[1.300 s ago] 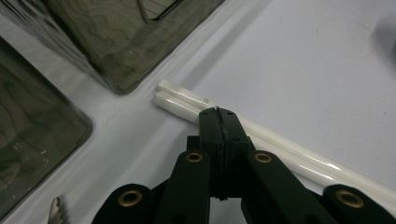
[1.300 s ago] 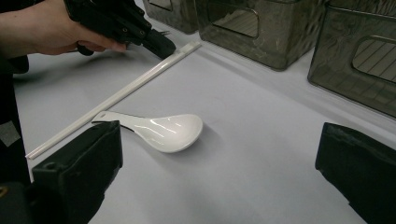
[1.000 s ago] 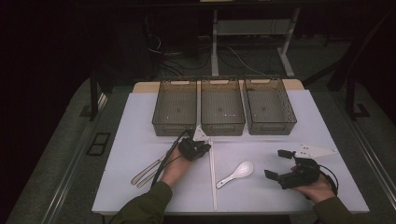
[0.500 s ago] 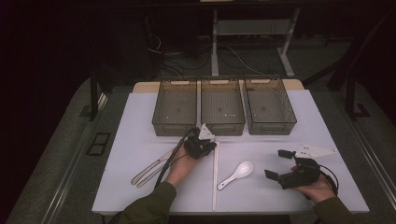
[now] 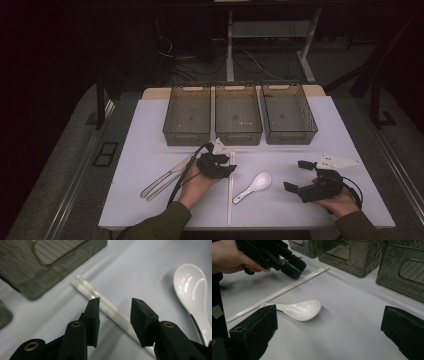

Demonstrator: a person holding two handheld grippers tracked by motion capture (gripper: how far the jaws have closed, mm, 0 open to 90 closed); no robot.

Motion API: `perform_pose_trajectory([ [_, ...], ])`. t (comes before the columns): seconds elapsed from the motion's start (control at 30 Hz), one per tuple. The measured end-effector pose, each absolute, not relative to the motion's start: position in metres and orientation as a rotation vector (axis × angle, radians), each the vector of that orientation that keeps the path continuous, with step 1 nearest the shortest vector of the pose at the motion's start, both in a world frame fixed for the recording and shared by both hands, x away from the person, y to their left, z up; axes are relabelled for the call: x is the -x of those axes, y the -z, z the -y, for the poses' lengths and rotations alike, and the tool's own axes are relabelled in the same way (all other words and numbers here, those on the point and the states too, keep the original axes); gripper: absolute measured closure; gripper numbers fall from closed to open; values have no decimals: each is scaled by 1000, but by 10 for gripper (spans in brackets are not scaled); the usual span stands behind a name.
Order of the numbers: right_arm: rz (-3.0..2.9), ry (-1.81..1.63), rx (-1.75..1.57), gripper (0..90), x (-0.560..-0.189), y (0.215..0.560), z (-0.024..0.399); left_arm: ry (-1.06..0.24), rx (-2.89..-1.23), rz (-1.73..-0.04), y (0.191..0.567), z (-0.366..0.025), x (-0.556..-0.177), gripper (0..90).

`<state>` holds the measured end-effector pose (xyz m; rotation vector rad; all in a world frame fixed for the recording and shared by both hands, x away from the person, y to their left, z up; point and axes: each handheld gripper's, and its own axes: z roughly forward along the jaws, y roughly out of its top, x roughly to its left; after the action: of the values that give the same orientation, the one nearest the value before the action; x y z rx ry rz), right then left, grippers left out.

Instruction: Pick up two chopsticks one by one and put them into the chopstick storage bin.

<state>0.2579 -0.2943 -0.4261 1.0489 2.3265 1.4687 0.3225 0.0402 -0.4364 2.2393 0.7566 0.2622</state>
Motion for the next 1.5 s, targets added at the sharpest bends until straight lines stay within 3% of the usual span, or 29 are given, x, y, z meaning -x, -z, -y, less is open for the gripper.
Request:
perform_pose_trajectory([
  [0.33,-2325,-1466,-1049,7,-258,426,294,-206,-2249,-780,439,-45,-300,610],
  [0.87,-2325,-1468,-1047,7,-258,426,295,-243,-2303,-773,442,-46,-297,687],
  [1.2,-2324,-1468,-1046,7,-258,426,295,-237,-2301,-782,442,-51,-301,665],
  [1.5,-2324,-1467,-1050,7,-257,426,295,-182,-2263,-772,433,-59,-278,620],
])
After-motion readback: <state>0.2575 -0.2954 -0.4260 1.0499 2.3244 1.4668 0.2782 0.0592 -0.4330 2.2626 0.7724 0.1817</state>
